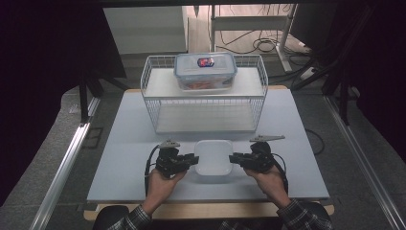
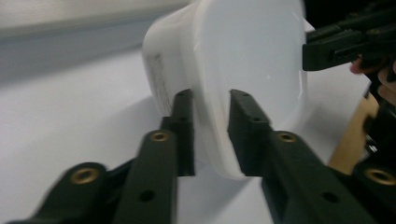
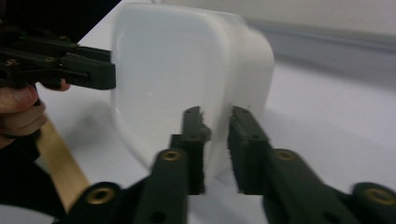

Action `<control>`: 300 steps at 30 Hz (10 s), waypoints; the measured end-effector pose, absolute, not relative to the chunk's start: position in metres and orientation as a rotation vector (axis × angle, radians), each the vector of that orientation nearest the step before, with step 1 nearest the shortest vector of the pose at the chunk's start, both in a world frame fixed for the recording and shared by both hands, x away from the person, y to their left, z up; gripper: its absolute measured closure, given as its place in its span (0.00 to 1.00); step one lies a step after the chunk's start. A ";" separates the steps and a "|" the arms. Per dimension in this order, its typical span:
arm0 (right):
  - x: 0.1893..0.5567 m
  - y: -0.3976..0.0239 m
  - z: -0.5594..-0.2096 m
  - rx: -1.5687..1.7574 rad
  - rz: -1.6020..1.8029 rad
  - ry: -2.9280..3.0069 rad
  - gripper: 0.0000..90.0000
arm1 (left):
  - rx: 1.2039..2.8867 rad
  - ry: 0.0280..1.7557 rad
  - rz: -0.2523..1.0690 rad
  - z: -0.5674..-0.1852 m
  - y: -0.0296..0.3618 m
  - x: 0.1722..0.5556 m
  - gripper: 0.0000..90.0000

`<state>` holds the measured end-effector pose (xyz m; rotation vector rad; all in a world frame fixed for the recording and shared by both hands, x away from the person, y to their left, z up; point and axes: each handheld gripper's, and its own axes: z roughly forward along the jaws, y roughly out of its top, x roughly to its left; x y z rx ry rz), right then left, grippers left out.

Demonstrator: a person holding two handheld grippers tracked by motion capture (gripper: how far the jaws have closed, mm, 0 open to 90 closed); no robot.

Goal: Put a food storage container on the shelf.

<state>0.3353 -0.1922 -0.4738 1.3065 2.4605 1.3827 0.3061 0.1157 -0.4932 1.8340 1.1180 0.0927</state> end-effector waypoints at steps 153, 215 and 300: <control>0.509 -0.126 -0.240 1.127 1.490 2.014 0.67 | 1.672 1.073 0.395 -0.246 0.148 0.485 0.54; 0.433 -0.165 -0.313 0.814 1.539 2.260 0.07 | 1.889 0.772 0.423 -0.330 0.153 0.389 0.08; 0.331 -0.230 -0.458 0.866 1.282 2.301 0.00 | 1.960 0.912 0.416 -0.489 0.183 0.282 0.04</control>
